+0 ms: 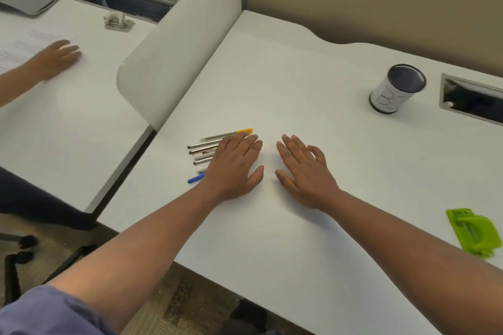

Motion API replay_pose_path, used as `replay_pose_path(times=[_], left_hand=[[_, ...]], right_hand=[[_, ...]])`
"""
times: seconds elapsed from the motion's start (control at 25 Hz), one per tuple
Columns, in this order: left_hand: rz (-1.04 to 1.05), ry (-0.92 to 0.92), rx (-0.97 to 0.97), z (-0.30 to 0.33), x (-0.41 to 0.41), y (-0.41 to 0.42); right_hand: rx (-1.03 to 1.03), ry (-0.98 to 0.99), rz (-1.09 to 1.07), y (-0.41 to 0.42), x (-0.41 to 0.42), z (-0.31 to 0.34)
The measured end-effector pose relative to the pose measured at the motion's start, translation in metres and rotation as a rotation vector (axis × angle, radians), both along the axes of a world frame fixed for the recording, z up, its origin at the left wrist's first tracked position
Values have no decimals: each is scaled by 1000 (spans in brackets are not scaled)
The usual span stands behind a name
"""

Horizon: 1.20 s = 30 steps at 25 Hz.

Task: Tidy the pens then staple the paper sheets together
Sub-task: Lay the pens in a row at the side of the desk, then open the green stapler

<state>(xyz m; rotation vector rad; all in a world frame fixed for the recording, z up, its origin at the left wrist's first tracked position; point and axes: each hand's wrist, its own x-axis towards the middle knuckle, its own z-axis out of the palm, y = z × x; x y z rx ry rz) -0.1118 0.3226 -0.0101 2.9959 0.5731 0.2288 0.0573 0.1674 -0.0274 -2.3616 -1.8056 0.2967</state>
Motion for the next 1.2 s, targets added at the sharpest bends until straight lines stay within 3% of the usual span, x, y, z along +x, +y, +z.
replay_pose_path(times=[0.4,0.68,0.88,1.2], left_hand=[[-199,10,-94,22,116,-149],[-444,73,-308,29,205,-262],[-530,204,-435,26,249,-306],[-499,349,-508,5,285,-311]], right_hand=[[10,-14,-261,-188,68,29],[33,32,-613,-321,107,34],[85,223,-877,-356,116,21],[98,333,-932,-355,125,4]])
